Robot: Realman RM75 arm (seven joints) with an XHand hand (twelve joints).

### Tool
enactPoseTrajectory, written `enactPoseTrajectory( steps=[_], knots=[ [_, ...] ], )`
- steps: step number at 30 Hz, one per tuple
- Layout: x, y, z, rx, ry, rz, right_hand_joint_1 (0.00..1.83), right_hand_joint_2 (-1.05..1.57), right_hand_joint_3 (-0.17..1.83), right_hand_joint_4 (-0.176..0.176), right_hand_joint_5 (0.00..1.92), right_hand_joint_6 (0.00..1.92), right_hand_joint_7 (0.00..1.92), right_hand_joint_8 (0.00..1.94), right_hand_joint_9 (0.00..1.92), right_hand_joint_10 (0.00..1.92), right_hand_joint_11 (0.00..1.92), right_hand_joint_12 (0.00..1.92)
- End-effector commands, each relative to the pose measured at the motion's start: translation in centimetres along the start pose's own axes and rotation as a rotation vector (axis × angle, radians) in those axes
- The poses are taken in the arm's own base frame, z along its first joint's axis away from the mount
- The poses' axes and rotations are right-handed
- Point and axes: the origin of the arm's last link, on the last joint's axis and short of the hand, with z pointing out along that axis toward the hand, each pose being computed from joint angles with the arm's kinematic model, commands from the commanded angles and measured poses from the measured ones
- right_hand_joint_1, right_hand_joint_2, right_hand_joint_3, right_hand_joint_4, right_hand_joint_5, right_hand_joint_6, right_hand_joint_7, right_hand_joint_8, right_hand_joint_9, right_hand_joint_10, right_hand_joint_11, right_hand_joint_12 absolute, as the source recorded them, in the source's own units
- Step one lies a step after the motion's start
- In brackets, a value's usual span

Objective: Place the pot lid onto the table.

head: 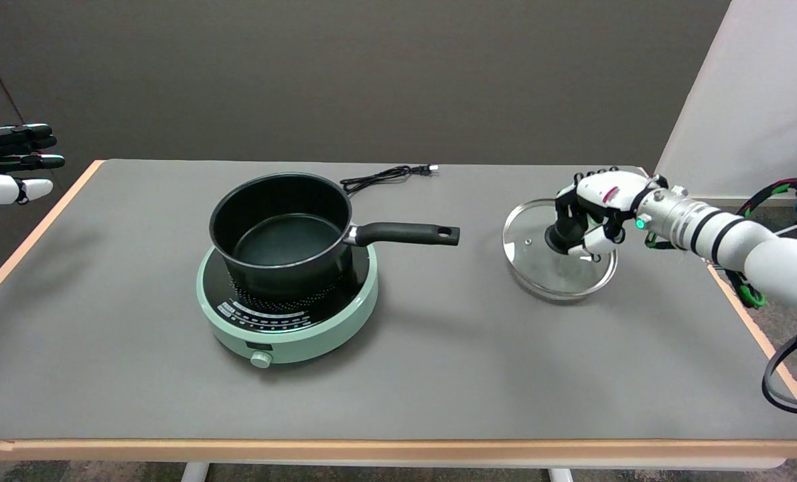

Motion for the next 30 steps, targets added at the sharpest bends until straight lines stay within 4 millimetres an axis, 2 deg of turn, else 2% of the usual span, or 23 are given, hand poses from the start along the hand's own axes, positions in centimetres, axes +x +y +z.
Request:
enactPoseTrajectory(
  steps=[1, 13, 14, 15, 17, 18, 19, 24, 30],
  knots=[
    [-3.7, -0.3, -0.1, 0.004, -0.089, 0.047, 1.19, 0.98, 0.42, -0.016, 0.76, 1.33, 0.95, 1.23, 0.87, 1.77, 0.66, 1.16],
    [-4.7, 0.2, -0.1, -0.017, -0.102, 0.069, 1.19, 1.0, 0.39, -0.012, 0.76, 1.32, 0.94, 1.23, 0.85, 1.76, 0.67, 1.13],
    [-4.6, 0.2, -0.1, -0.019, -0.101, 0.07, 1.29, 0.94, 0.44, 0.101, 0.72, 1.17, 0.94, 1.21, 0.84, 1.72, 0.67, 1.13],
    [-4.6, 0.3, -0.1, -0.02, -0.1, 0.071, 1.36, 0.9, 0.48, 0.176, 0.71, 1.02, 0.92, 1.21, 0.83, 1.67, 0.67, 1.12],
    [-4.4, 0.4, -0.1, -0.023, -0.096, 0.073, 1.35, 0.94, 0.39, 0.176, 0.72, 0.93, 0.92, 1.19, 0.83, 1.53, 0.65, 1.09],
    [-4.3, 0.5, -0.1, -0.024, -0.094, 0.073, 1.27, 0.87, 0.51, 0.176, 0.72, 0.88, 0.92, 1.04, 0.83, 1.45, 0.62, 1.1],
    [-4.2, 0.6, -0.2, -0.026, -0.092, 0.074, 1.05, 0.65, 0.91, 0.176, 0.72, 0.82, 0.9, 0.74, 0.83, 1.38, 0.61, 1.09],
    [-3.4, 1.1, -0.2, -0.039, -0.069, 0.078, 0.97, 0.59, 0.95, 0.176, 0.67, 0.46, 0.85, 0.46, 0.81, 1.05, 0.51, 0.94],
    [-1.6, 1.9, -0.5, -0.059, -0.017, 0.083, 1.02, 0.53, 0.99, 0.167, 0.55, 0.26, 0.7, 0.25, 0.73, 0.64, 0.41, 0.76]
  ],
)
